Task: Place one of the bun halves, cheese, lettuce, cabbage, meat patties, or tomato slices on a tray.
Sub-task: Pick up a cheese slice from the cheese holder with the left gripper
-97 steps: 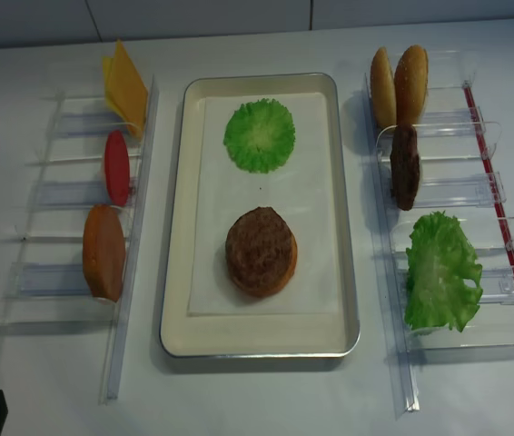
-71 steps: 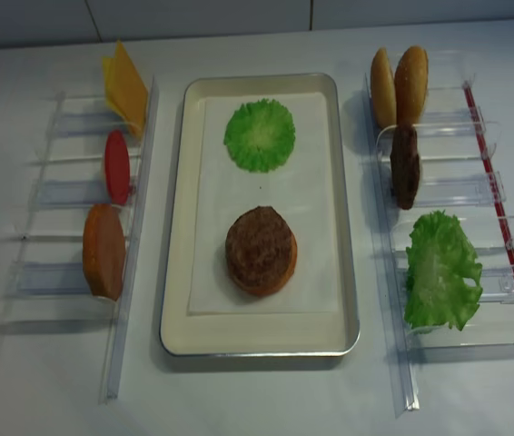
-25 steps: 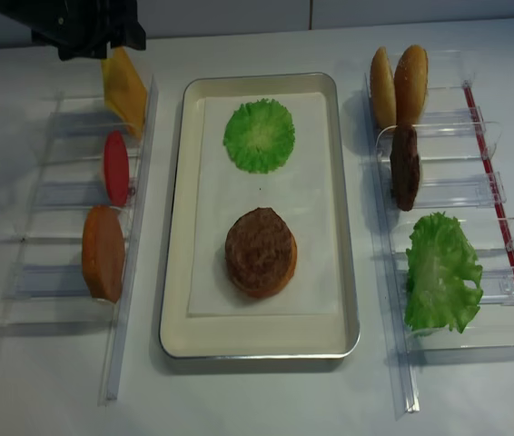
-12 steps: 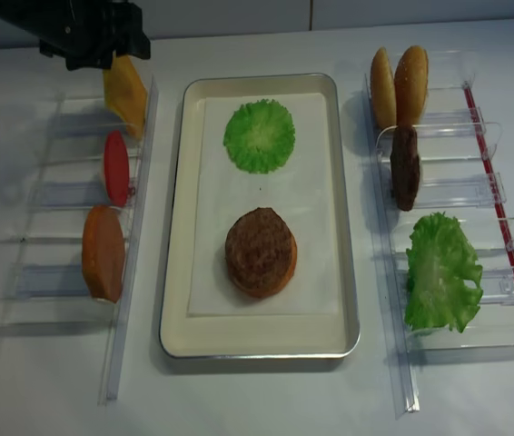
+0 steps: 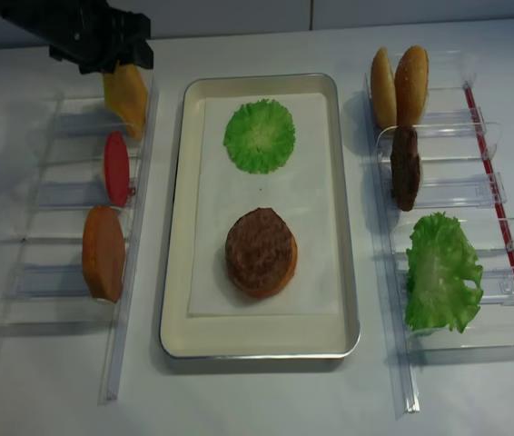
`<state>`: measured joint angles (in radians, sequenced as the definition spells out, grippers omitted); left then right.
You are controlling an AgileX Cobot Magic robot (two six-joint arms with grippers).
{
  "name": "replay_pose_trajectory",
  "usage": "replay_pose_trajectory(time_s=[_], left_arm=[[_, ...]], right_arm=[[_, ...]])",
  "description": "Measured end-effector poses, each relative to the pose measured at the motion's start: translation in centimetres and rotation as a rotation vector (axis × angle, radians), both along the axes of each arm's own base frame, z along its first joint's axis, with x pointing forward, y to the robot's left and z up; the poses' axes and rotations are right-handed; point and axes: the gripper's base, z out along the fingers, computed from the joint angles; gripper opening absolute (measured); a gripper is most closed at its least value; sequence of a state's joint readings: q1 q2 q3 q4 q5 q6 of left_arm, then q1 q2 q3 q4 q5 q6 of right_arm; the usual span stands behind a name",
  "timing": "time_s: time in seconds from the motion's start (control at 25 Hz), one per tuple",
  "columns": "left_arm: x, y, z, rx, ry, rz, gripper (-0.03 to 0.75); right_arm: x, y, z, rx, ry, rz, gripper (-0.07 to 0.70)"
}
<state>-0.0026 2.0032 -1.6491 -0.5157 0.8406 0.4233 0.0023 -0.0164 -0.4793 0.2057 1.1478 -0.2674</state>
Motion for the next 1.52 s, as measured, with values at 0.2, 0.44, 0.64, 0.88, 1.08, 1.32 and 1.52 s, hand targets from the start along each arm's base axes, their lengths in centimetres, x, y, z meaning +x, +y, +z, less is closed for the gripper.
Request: replay_pose_trajectory(time_s=[0.2, 0.44, 0.64, 0.88, 1.08, 1.32, 1.52], left_arm=[[0.0, 0.1, 0.0, 0.014, 0.0, -0.004, 0.272], [-0.1, 0.4, -0.2, 0.056, 0.005, -0.006, 0.01], [-0.1, 0.6, -0.2, 0.074, 0.016, 0.018, 0.0], [-0.4, 0.7, 0.5, 0.078, 0.016, 0.022, 0.0], [-1.3, 0.6, 2.1, 0.055, 0.026, 0.041, 0.0], [-2.8, 0.6, 5.7, 0.045, -0.039, 0.05, 0.0], [-4.9, 0.2, 8.8, 0.025, -0.076, 0.06, 0.0]], right_arm=[[0.0, 0.0, 0.0, 0.0, 0.0, 0.0, 0.516], [0.0, 0.0, 0.0, 0.0, 0.0, 0.0, 0.515], [0.0, 0.0, 0.0, 0.002, 0.0, -0.001, 0.515], [0.0, 0.0, 0.0, 0.002, 0.0, -0.001, 0.516], [0.0, 0.0, 0.0, 0.002, 0.0, -0.001, 0.516], [0.0, 0.0, 0.0, 0.002, 0.0, -0.001, 0.516], [0.0, 0.0, 0.0, 0.002, 0.0, -0.001, 0.515]])
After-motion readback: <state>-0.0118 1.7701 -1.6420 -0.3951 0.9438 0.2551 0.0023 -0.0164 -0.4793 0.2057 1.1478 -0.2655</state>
